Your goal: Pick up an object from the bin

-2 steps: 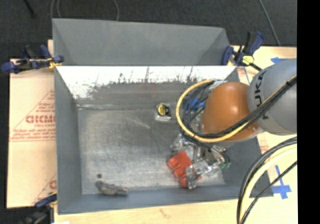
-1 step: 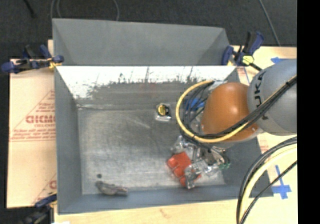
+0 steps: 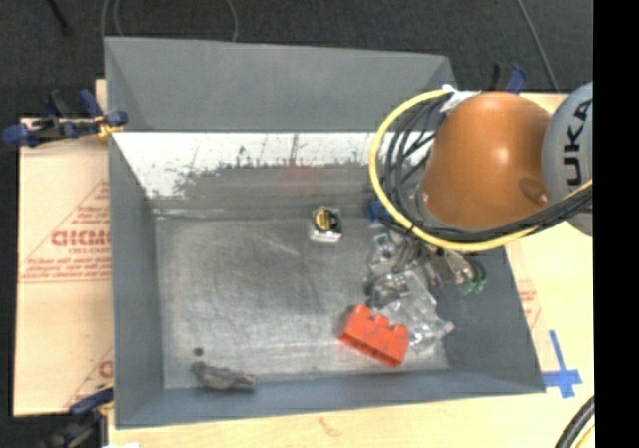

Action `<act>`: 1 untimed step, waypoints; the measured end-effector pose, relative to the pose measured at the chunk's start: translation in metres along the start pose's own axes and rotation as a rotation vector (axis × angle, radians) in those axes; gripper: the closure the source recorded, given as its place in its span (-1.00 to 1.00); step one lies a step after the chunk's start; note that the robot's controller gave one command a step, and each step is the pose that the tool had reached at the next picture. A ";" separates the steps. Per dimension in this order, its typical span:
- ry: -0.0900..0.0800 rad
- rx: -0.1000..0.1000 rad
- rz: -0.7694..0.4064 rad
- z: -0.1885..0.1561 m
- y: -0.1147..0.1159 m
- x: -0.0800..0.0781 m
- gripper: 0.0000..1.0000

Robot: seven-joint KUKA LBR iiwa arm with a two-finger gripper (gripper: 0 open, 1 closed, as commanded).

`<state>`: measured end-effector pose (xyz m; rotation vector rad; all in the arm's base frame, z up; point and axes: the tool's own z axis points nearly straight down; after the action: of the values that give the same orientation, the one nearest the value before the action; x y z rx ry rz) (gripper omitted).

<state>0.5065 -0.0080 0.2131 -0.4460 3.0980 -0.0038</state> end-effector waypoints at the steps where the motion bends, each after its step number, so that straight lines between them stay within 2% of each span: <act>1: 0.008 -0.004 0.002 0.004 0.001 0.002 -1.00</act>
Offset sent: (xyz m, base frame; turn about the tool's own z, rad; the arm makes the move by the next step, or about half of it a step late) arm 0.0000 0.0000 0.0000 0.0000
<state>0.5047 -0.0077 0.2086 -0.4440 3.1069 0.0012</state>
